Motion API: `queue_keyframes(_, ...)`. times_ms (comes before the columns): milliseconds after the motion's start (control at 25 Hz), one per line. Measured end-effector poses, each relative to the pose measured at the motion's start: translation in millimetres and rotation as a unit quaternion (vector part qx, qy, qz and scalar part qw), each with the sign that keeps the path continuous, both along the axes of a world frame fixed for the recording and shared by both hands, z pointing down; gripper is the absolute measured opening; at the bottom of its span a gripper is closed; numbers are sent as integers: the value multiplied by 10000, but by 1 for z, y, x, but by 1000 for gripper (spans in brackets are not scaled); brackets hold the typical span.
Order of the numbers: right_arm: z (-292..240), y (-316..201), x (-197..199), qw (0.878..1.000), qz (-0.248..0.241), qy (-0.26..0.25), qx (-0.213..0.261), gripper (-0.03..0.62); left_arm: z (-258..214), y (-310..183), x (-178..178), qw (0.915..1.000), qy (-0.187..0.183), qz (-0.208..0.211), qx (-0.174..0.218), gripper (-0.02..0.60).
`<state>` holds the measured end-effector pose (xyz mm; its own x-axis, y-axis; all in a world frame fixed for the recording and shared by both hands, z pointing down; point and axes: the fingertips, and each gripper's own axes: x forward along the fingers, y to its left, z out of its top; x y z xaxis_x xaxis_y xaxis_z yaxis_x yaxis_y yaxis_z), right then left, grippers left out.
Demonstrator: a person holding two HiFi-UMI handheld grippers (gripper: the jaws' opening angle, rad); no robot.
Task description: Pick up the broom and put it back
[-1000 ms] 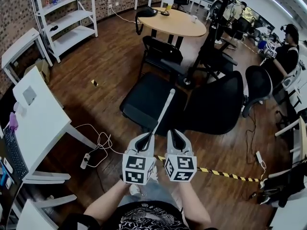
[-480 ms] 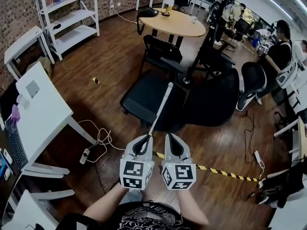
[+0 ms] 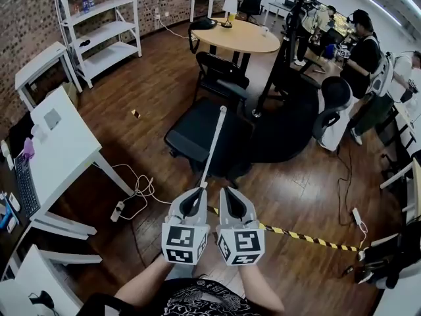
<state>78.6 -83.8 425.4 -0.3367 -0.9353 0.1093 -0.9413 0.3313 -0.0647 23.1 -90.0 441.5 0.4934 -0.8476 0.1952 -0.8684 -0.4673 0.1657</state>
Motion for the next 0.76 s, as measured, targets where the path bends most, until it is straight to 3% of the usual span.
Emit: queue_keyframes(760, -5, 75, 10, 9993, -328, -104, 130, 0, -8, 83, 24, 9999, -58, -19, 98, 5)
